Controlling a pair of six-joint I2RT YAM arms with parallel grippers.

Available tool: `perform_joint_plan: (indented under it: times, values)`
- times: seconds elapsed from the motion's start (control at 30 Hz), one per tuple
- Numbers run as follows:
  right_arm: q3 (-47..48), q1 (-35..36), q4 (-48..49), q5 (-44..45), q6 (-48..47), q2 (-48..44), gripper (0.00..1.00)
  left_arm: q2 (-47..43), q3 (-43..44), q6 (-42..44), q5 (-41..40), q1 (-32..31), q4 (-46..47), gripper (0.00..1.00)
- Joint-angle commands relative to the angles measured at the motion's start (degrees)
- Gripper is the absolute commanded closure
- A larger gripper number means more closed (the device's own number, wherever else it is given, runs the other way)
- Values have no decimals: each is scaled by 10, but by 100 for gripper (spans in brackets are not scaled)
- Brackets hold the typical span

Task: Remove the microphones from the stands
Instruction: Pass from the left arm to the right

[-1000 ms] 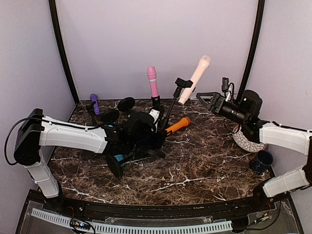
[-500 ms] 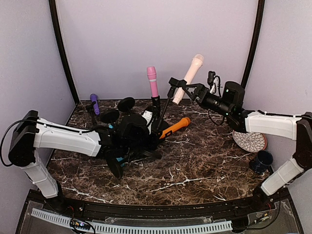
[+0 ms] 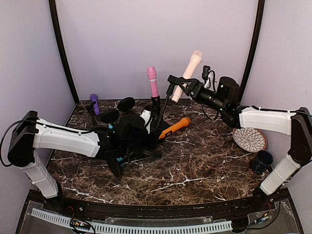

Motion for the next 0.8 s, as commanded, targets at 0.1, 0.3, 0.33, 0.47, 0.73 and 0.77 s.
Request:
perform_joint_plan:
  times: [0.1, 0.3, 0.33, 0.47, 0.73, 0.77]
  values:
    - [35, 4, 44, 5, -5, 21, 33, -49, -21, 6, -11, -2, 73, 100]
    - [47, 5, 45, -8, -3, 33, 49, -48, -22, 9, -8, -2, 75, 100]
    - [47, 5, 42, -8, -6, 33, 51, -47, -21, 11, -8, -2, 76, 100]
    - [45, 7, 25, 3, -23, 25, 59, -42, -14, 14, -6, -2, 74, 100]
    - [11, 6, 46, -37, -108, -22, 75, -41, -10, 14, 36, -2, 72, 68]
    - [6, 6, 51, -48, -118, -27, 76, -46, -17, 14, 43, -2, 75, 53]
